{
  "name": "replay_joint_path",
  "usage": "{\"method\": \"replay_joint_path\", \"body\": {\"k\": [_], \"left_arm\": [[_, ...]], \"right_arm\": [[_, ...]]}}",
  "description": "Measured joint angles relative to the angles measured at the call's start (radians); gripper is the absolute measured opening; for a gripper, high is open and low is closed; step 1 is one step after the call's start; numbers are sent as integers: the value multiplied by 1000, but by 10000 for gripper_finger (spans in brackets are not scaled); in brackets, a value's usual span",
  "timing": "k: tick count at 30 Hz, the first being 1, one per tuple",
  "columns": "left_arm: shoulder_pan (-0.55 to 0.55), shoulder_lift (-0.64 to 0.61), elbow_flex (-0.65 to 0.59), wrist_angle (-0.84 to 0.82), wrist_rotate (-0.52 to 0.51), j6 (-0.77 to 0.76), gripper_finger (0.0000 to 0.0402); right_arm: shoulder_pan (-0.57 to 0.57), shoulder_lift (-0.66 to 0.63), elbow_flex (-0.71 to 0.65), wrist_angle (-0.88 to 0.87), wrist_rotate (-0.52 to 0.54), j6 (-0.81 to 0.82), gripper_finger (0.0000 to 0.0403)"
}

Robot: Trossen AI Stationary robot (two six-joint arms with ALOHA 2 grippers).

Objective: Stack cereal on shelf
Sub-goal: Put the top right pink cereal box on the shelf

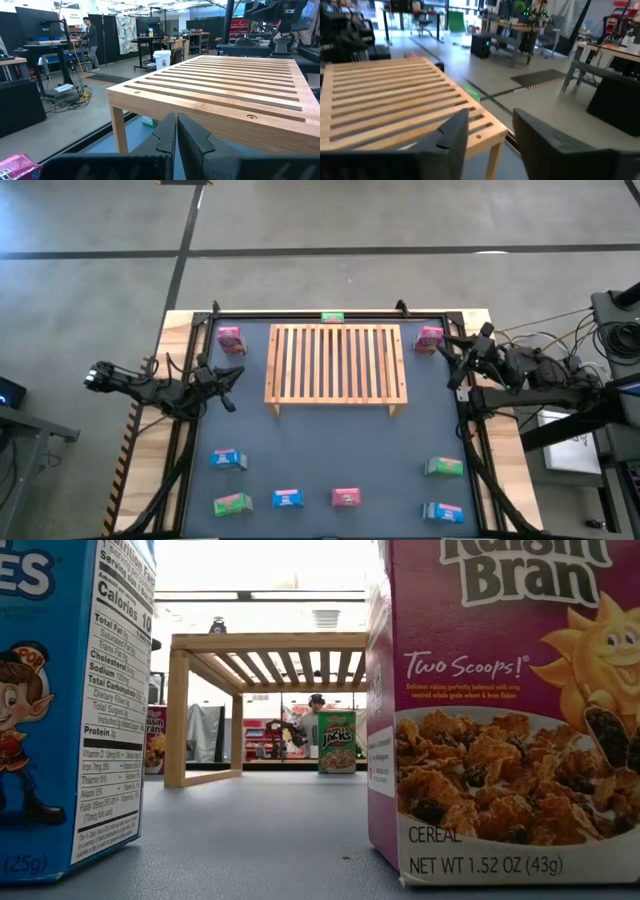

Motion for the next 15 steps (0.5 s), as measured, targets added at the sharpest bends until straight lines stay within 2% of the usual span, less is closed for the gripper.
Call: {"method": "replay_joint_path", "body": {"k": [4,9,15], "left_arm": [[0,0,0,0,0,0,0],[0,0,0,0,0,0,0],[0,0,0,0,0,0,0]], "right_arm": [[0,37,46,-72,4,15,200],[0,64,58,-78,11,35,240],[0,165,51,-94,196,176,258]]}}
